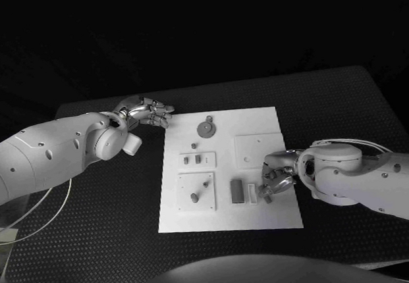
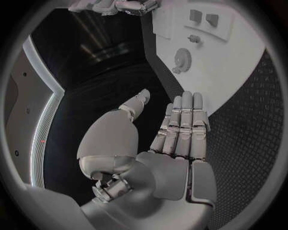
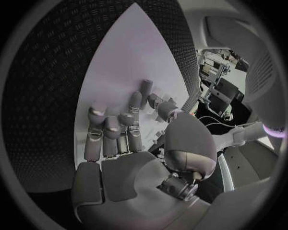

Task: Assemble the parts on the task board

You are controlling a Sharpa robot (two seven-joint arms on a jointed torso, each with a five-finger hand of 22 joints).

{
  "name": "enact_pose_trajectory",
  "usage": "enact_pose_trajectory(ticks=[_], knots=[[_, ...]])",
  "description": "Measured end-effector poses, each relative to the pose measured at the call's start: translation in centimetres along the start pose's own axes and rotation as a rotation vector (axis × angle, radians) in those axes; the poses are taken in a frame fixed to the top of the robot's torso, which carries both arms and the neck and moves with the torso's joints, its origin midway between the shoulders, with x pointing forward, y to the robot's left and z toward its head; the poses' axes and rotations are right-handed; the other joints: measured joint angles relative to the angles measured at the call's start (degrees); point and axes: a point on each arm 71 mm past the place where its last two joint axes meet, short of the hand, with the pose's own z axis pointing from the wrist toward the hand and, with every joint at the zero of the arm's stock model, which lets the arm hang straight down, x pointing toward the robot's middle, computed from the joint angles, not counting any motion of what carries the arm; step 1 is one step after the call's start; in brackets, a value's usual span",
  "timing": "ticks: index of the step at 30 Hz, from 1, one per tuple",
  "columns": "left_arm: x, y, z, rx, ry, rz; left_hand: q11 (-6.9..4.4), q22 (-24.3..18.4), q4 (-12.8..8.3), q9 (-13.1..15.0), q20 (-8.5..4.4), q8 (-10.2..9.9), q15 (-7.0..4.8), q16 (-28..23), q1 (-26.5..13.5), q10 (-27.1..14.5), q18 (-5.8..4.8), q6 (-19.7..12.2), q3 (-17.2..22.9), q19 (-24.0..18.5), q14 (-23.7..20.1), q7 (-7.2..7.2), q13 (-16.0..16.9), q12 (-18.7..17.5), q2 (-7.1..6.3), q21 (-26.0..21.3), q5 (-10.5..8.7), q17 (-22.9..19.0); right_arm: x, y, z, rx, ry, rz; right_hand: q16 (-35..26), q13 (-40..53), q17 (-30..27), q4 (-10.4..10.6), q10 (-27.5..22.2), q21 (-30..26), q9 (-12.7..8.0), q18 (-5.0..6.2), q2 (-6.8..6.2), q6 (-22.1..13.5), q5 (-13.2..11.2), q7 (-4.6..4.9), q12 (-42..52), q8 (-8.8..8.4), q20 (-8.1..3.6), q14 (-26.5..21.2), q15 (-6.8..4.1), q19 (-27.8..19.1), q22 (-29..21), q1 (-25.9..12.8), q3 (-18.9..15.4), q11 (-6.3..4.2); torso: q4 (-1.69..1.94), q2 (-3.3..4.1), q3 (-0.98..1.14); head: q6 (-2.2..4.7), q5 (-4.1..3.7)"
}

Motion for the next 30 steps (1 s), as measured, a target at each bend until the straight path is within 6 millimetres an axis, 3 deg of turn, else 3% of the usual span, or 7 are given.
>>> enact_pose_trajectory(ticks=[3,4,7,9,16,23,30], knots=[[-0.1,0.0,0.0,0.000,-0.001,0.001,0.00,0.0,0.0,0.0,0.00,0.0,0.00,0.0,0.0,0.0,0.00,0.0,0.0,0.0,0.0,0.00,0.0,0.0,0.00,0.0,0.00,0.0,0.0,0.4,-0.1,0.001,-0.020,-0.071,0.0,0.2,0.1,1.4,-0.2,-0.2,0.1,-0.01,-0.59,0.5,0.0,-0.78,-0.3,0.01,0.20,-0.2,0.19,-0.2,0.0,-0.6,0.1,0.20,0.01,0.00,-0.03,0.00,-0.04],[-0.1,0.0,0.0,-0.001,-0.001,0.002,0.00,0.0,0.0,0.0,0.00,0.0,0.00,0.0,0.0,0.0,0.00,0.0,0.0,0.0,0.0,0.00,0.0,0.0,0.00,0.0,0.00,0.0,0.0,0.5,-0.1,0.001,-0.026,-0.090,-0.2,0.2,0.2,1.8,-0.2,-0.3,2.0,0.00,-0.65,0.5,0.0,-0.88,-0.3,0.00,0.20,-0.2,0.20,-0.2,0.0,-0.7,0.2,0.20,0.01,0.00,-0.04,0.00,-0.05],[-0.1,0.1,-0.1,-0.001,-0.002,0.006,0.00,0.0,0.0,0.0,0.00,0.0,0.00,0.0,0.0,0.0,0.00,0.0,0.0,0.0,0.0,0.00,0.0,0.0,0.00,0.0,0.00,0.0,0.0,1.0,-0.3,0.001,-0.041,-0.148,-0.4,0.3,0.2,2.4,-0.2,-0.3,2.2,-0.01,-0.98,0.5,0.0,-0.94,-0.5,0.00,0.20,-0.6,0.19,-0.6,0.0,-1.0,0.2,0.20,0.01,0.00,-0.03,0.00,-0.05],[-0.1,0.1,-0.1,-0.001,-0.001,0.008,0.00,0.0,0.2,0.0,0.00,0.0,0.00,0.0,0.0,0.0,0.00,0.0,-0.2,0.0,0.0,0.00,0.0,0.0,0.00,0.0,0.00,0.1,0.0,1.1,-0.4,0.006,-0.050,-0.177,-0.4,0.3,0.3,3.1,-0.2,-0.3,4.1,-0.02,-1.03,0.5,0.0,-0.97,-0.5,0.00,0.20,-0.6,0.19,-0.6,0.0,-1.0,0.3,0.20,0.01,0.00,-0.03,0.00,-0.05],[-0.1,0.1,-0.1,0.000,0.000,0.012,0.00,0.0,0.2,0.0,0.00,0.0,0.00,0.0,0.0,0.0,0.00,0.0,-0.2,0.0,0.0,0.00,0.0,0.0,0.00,0.0,0.00,0.1,0.1,1.2,-0.7,0.026,-0.072,-0.241,-0.4,0.6,0.4,4.1,-0.3,-0.3,4.2,-0.04,-0.18,0.3,0.0,-1.33,-0.8,0.00,0.34,-0.8,0.38,-0.7,0.0,-0.6,0.7,0.53,0.01,0.00,-0.03,0.00,0.00],[-0.2,0.1,-0.2,-0.001,-0.001,0.015,0.00,0.0,0.2,0.0,0.00,0.0,0.00,0.0,0.0,0.0,0.00,0.0,-0.2,0.0,0.0,0.00,0.0,0.0,0.00,0.0,0.00,0.1,0.0,1.0,-1.1,0.044,-0.078,-0.259,-0.4,1.0,0.6,0.5,-0.1,-0.3,4.2,-0.18,1.53,-0.1,0.0,-1.57,-1.0,-0.03,0.62,-1.0,0.66,-1.0,0.0,1.0,-1.0,1.33,0.01,-0.01,-0.01,0.00,0.04],[-0.2,0.1,-0.2,-0.001,-0.001,0.017,0.00,0.0,0.2,0.0,0.00,0.0,0.00,0.0,0.0,0.0,0.00,0.0,-0.2,0.0,0.0,0.00,0.0,0.0,0.00,0.0,0.00,0.1,0.1,0.9,-1.3,0.041,-0.068,-0.225,-0.4,1.4,0.9,-3.9,0.1,-0.3,4.2,-0.54,5.74,-1.7,-0.3,0.10,-1.3,-0.73,0.62,-0.7,1.33,-1.4,0.0,3.4,-5.4,1.56,-0.02,-0.01,0.00,0.00,-0.07]])
